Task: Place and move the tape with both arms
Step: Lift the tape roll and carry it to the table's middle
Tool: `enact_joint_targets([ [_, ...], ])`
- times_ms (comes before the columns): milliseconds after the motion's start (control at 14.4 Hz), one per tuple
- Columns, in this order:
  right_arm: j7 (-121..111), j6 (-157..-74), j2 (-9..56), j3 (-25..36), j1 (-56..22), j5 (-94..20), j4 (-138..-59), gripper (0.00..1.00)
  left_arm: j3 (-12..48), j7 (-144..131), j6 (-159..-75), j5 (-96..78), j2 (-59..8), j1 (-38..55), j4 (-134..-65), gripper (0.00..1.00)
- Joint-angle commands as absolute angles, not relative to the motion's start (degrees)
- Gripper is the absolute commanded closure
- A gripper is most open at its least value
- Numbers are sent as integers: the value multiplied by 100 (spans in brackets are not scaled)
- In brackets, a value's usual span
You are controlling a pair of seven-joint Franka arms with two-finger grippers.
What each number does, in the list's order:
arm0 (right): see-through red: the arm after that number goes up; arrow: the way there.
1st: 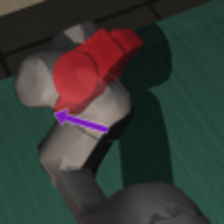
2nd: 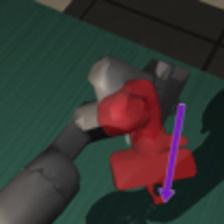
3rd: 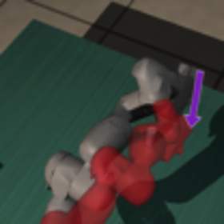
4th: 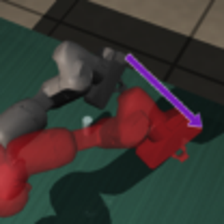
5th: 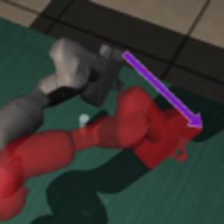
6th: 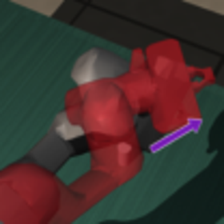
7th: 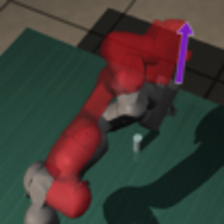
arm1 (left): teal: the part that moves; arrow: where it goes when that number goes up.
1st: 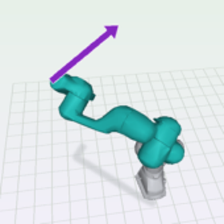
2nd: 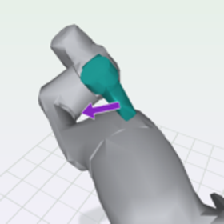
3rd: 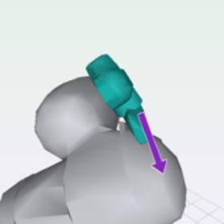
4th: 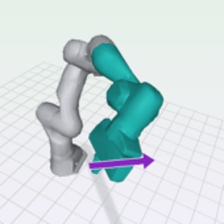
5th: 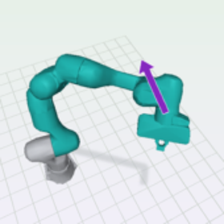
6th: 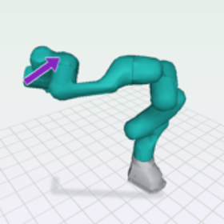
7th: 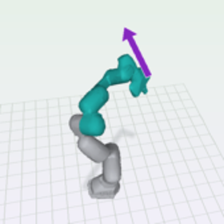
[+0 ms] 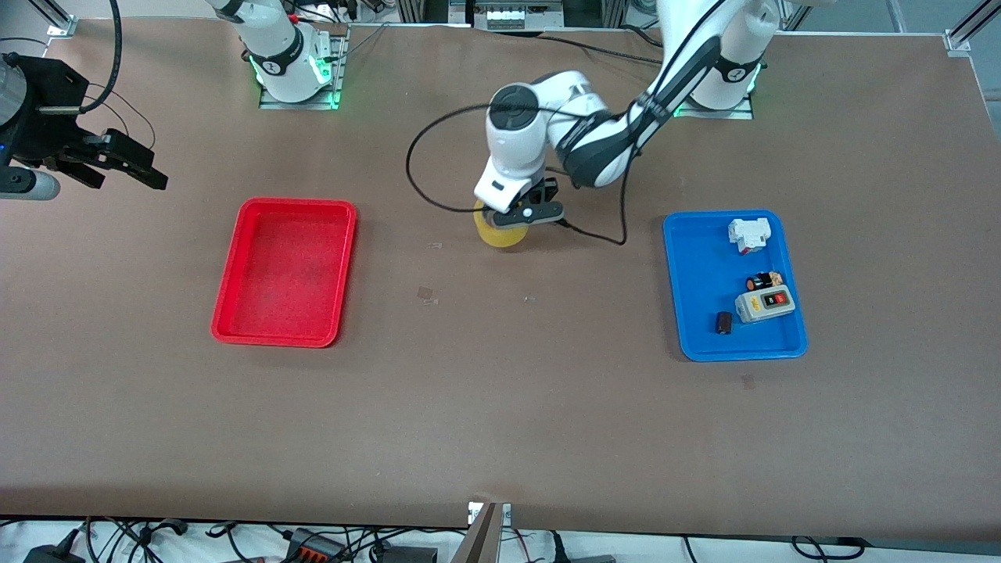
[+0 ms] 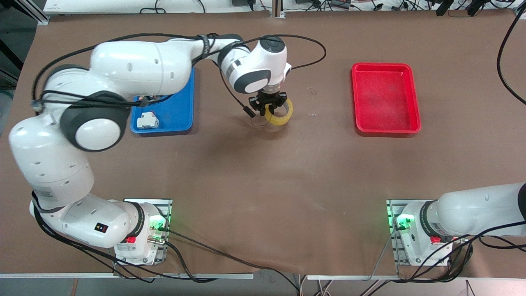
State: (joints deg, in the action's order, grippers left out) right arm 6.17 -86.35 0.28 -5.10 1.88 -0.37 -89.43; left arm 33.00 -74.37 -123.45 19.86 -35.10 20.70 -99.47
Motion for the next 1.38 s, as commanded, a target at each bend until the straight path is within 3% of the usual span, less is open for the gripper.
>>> enact_joint_targets([
  [0,580,-8587,17,-571,264,-114,-8903,2,3278,-7734,-12208,2233,-4156,2188,-9133,89],
  [485,571,-8578,18,-571,255,-105,-8903,2,3252,-8173,-12217,2215,-4675,2373,-8491,88],
  [831,571,-8596,18,-571,237,-105,-8903,2,3085,-8332,-12217,2215,-4764,2540,-8376,81],
  [1038,571,-8596,18,-571,237,-114,-8903,2,3076,-8454,-12217,2215,-4755,2540,-8376,35],
  [1315,571,-8587,26,-571,237,-114,-8903,2,3067,-8508,-12164,2232,-4650,2409,-8367,9],
])
